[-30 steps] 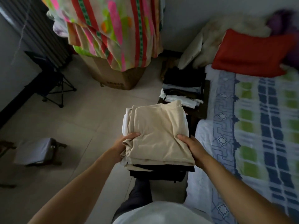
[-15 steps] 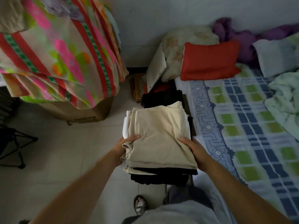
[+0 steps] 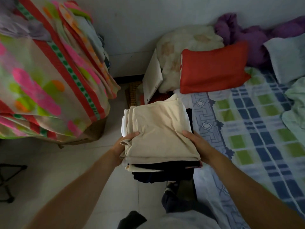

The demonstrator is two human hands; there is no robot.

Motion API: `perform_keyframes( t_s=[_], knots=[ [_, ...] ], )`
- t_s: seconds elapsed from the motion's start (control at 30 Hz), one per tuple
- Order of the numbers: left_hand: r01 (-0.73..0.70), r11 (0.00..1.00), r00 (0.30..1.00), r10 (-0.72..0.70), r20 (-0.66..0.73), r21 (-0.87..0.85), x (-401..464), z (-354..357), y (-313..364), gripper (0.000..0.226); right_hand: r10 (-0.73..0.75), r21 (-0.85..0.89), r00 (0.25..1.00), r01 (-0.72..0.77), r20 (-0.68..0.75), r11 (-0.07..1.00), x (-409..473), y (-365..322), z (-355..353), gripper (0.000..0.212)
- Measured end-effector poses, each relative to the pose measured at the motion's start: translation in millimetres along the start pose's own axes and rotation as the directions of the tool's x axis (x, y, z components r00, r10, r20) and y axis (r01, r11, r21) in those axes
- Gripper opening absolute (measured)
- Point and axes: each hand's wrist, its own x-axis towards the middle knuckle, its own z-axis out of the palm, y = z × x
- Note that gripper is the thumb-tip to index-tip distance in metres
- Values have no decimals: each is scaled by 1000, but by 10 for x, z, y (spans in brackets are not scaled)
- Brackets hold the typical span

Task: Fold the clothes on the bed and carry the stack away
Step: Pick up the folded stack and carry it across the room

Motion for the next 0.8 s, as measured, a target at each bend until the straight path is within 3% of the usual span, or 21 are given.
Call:
perform_keyframes(
  t_s=[0.13, 0.33, 0.43, 0.6, 0.7, 0.8],
  knots=[
    [-16, 1000, 998, 16, -55, -6, 444, 146, 308, 76, 35, -21, 999, -35, 12, 999, 522, -306, -197, 67],
    [62, 997, 998, -62, 2, -36, 1069, 175, 622, 74, 82, -58, 997, -82, 6, 995, 1190, -521, -356, 69],
    [90, 994, 996, -89, 28, -60, 1349, 152, 587, 55, 113, -67, 993, -115, -31, 991, 1469, -390, -406, 74],
    [207, 973, 978, -205, 28, -102, 1760, 123, 249, 66, 208, -68, 977, -211, -55, 975, 1837, 112, -464, 78],
    [180, 976, 983, -184, -26, -121, 1901, 76, 11, 81, 202, -81, 971, -213, -128, 974, 1916, 418, -464, 74],
    [158, 977, 986, -164, -37, -143, 1949, 41, -66, 71, 174, -60, 966, -189, -191, 980, 1935, 536, -456, 76]
  ],
)
